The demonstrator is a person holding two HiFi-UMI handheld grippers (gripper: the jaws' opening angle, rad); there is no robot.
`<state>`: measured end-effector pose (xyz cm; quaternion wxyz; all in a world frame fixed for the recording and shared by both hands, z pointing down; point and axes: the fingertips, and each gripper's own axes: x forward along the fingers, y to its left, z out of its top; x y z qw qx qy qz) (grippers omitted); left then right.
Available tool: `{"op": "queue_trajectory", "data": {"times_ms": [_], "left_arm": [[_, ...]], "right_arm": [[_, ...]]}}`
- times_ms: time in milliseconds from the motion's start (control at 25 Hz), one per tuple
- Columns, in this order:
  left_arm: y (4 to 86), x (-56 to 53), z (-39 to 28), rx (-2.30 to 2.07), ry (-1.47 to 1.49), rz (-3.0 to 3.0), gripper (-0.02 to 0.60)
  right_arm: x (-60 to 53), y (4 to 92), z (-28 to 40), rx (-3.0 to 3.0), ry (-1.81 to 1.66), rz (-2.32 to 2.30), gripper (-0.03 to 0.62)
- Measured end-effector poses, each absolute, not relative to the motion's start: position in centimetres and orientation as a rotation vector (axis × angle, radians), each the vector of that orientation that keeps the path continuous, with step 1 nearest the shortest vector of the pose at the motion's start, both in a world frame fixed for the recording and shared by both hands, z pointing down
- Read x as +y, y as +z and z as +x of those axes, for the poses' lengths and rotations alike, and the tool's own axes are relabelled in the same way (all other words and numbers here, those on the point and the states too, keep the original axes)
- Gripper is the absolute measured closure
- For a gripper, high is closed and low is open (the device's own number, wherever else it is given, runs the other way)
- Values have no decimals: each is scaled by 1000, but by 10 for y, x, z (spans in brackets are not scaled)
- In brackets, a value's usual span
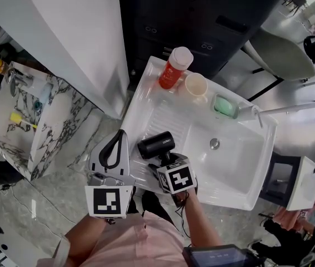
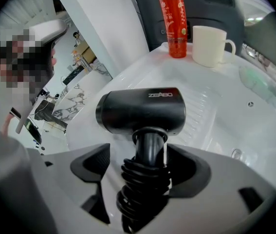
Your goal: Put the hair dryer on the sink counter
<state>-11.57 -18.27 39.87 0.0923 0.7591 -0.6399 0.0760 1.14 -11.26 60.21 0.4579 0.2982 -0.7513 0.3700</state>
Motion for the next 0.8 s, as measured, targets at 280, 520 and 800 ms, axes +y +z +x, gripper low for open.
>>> {"op": "queue_trajectory", "data": {"times_ms": [280,520,800], "left_arm": [[396,-181,-113,-1898,212,2259,572],[395,-179,-111,-1887,221,2271,572],[396,-179,-111,-1881,226,2274,572]], "right_arm": [[-115,598,16,-1857,891,759,212],[-113,597,16,-1865,872,762,201],[-115,595,18,-1866,854,788,201]]}}
